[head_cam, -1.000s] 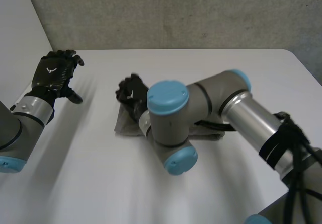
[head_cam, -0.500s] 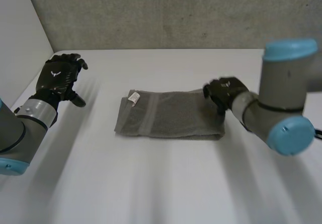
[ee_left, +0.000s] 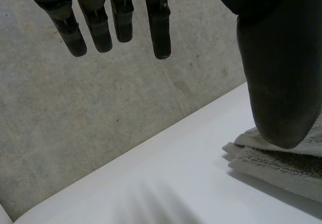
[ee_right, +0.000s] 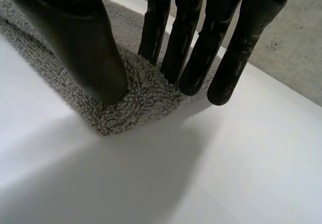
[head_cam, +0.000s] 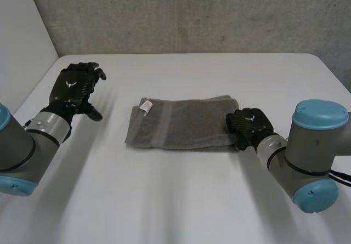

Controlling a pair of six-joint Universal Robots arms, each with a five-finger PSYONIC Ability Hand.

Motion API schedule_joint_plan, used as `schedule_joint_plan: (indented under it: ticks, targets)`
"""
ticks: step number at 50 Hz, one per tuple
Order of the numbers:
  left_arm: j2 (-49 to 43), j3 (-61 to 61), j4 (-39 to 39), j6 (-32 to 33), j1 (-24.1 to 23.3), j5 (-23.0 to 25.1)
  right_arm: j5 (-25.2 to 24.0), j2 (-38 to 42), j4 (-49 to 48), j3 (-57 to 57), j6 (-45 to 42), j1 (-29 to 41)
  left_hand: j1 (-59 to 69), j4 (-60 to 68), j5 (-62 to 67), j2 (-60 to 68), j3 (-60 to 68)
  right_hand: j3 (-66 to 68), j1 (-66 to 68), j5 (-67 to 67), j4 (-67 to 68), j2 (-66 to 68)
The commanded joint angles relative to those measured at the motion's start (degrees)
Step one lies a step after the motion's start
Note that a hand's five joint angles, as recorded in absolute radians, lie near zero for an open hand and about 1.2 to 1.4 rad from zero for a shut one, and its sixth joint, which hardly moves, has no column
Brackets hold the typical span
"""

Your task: Fold the towel.

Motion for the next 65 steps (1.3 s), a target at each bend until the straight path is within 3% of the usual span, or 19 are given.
schedule_joint_plan:
  ticks: [1, 9, 12, 15, 25, 28, 33, 38, 47, 49, 52, 54, 57, 62, 65]
  targets:
    - [0.05, -0.12, 0.08, -0.02, 0.05, 0.00, -0.10, 1.47, -0.24, -0.54, 0.17, 0.00, -4.19, -4.22, -2.96, -3.56, -3.97, 0.55, -0.18, 0.53, 0.45, 0.37]
    - [0.05, -0.12, 0.08, -0.02, 0.05, 0.00, 0.17, 2.88, -1.56, -0.80, 0.26, 0.27, -4.19, -4.22, -2.96, -3.56, -3.97, -2.81, -3.54, -2.84, -2.92, -3.00]
    - [0.05, -0.12, 0.08, -0.02, -0.04, 0.00, 0.34, 3.06, -2.61, -0.63, 0.17, 0.53, -4.19, -4.22, -2.96, -3.56, -3.97, 4.76, 4.03, 4.73, 4.65, 4.57]
    - [0.05, -0.21, 0.16, -0.02, -0.04, 0.00, 0.43, 2.71, -2.70, -0.28, 0.17, 0.53, -4.19, -4.22, -2.96, -3.56, -3.97, 22.61, 21.88, 22.59, 22.51, 22.43]
    - [0.32, -0.21, 0.16, -0.02, 0.05, 0.00, -0.54, -5.56, -1.21, 5.79, -1.06, -0.17, -4.19, -4.22, -2.96, -3.56, -3.97, 22.70, 21.97, 22.67, 22.59, 22.51]
    - [0.32, -0.21, 0.16, -0.02, -0.04, -0.09, -2.21, -7.58, 0.20, 9.04, -3.52, -0.52, -4.19, -4.22, -2.96, -3.56, -3.97, 22.70, 21.97, 22.67, 22.59, 22.51]
    - [0.41, -0.38, 0.16, -0.02, -0.04, -0.09, -6.87, -9.60, 4.95, 14.23, -12.93, -7.20, -4.19, -4.22, -2.96, -3.56, -3.97, 22.70, 21.97, 22.67, 22.59, 22.51]
    - [0.58, -0.38, 0.08, -0.10, -0.82, -0.26, -9.41, -12.49, 12.05, 15.99, -26.79, -15.54, -4.19, -4.22, -2.96, -3.56, -3.97, 22.70, 21.97, 22.67, 22.59, 22.51]
    - [1.55, -0.30, -0.45, -0.02, -3.64, -0.35, -9.41, -16.72, 14.35, 11.06, -29.45, -16.96, -4.19, -4.22, -2.96, -3.56, -3.97, 22.70, 21.97, 22.67, 22.59, 22.51]
    - [3.12, -0.12, -0.45, -0.10, -4.43, -0.35, -9.41, -16.98, 14.35, 9.92, -28.84, -15.99, -4.19, -4.22, -2.96, -3.56, -3.97, 22.70, 21.97, 22.67, 22.59, 22.51]
    - [4.01, 0.58, -0.54, -0.19, -5.31, -0.35, -8.80, -17.16, 14.26, 6.76, -25.50, -9.93, -4.19, -4.22, -2.96, -3.56, -3.97, 22.70, 21.97, 22.67, 22.59, 22.51]
    - [4.27, 0.93, -0.45, -0.19, -5.74, -0.35, -8.10, -16.37, 13.91, 2.91, -21.30, -1.97, -4.19, -4.22, -2.96, -3.56, -3.97, 22.70, 21.97, 22.67, 22.59, 22.51]
    - [4.80, 1.98, -0.54, -0.98, -6.97, -0.44, -6.95, -15.40, 13.82, 1.13, -19.70, 1.59, -4.19, -4.22, -2.96, -3.56, -3.97, 22.70, 21.97, 22.67, 22.59, 22.51]
    - [4.98, 3.57, -0.63, -4.31, -8.47, -0.62, 0.50, -8.48, 13.82, -5.18, -18.12, 15.17, -4.19, -4.22, -2.96, -3.56, -3.97, 22.70, 21.97, 22.67, 22.59, 22.51]
    - [5.06, 4.10, -0.63, -7.65, -8.74, -0.79, 2.27, -4.70, 12.69, -6.95, -17.85, 20.02, -4.19, -4.22, -2.96, -3.56, -3.97, 22.70, 21.97, 22.67, 22.59, 22.51]
